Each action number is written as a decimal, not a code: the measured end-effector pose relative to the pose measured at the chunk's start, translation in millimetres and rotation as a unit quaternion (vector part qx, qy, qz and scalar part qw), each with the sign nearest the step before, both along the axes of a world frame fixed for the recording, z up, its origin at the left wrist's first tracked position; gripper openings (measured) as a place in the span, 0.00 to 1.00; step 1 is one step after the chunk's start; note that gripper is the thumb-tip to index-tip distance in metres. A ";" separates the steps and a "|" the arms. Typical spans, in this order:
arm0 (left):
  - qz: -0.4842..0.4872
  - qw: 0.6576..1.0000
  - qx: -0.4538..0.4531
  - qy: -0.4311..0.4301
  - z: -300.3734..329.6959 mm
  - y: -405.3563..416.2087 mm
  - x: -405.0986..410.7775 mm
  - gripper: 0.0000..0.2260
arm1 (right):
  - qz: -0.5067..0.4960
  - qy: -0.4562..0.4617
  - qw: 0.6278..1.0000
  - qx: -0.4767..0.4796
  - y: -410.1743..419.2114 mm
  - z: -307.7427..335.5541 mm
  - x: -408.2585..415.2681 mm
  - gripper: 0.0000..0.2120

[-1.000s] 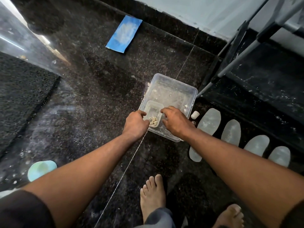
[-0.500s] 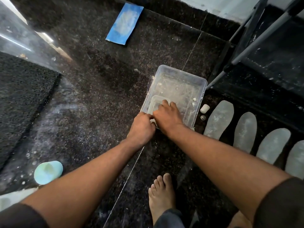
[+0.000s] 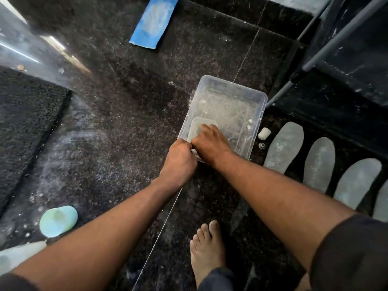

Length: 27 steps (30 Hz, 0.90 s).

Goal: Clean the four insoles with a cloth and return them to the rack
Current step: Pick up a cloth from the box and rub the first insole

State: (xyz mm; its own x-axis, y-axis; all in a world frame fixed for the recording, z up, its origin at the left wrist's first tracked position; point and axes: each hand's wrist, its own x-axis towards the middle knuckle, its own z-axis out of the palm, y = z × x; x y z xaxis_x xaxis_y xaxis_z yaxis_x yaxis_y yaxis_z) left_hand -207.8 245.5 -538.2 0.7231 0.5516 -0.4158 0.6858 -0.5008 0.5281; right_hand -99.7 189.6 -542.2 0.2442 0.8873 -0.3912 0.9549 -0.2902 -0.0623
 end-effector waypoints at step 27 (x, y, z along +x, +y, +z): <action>0.069 0.996 0.014 -0.050 45.6 -7.9 17.2 0.17 | -0.242 0.203 0.938 0.146 -33.2 24.1 13.4 0.16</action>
State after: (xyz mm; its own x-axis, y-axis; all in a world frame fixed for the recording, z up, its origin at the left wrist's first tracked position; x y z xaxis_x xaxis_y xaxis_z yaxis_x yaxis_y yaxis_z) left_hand -190.6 237.6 -492.6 0.6770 0.6584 -0.3289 0.6935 -0.4210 0.5847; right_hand -86.3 156.3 -518.1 0.5295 0.7946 -0.2970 0.5962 -0.5976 -0.5361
